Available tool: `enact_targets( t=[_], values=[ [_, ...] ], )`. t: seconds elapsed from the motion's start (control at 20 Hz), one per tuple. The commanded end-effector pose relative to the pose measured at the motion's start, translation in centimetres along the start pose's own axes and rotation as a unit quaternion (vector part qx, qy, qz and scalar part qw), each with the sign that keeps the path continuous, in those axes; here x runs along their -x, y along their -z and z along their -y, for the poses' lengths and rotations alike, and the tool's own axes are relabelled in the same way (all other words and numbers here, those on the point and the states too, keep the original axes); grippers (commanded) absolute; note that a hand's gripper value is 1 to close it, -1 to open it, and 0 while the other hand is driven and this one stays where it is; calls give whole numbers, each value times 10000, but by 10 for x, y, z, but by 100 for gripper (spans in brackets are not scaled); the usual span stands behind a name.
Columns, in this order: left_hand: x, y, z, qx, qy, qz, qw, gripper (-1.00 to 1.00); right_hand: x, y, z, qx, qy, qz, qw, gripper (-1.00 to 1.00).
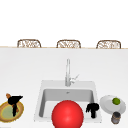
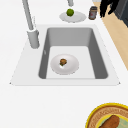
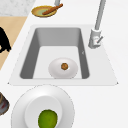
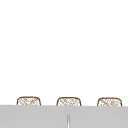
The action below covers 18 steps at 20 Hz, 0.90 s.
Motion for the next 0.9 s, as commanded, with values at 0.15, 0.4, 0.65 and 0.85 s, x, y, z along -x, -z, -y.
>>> enact_targets(
  t=[0.15, 0.4, 0.65, 0.85],
  values=[
    [18, -15, -2, 292, -28, 461, 9985, -100, 0, 0, 0, 0, 1, 0, 10000, 0],
    [32, -35, 7, 197, -25, 364, 9991, -100, 0, 0, 0, 1, 2, -1, 10000, 0],
    [49, -59, 24, 162, -94, 292, 9994, -100, 0, 0, 0, 1, 2, -1, 10000, 0],
    [71, -67, 25, 100, -56, 256, 9996, -100, 0, 0, 0, 1, 2, -1, 10000, 0]
  ],
)
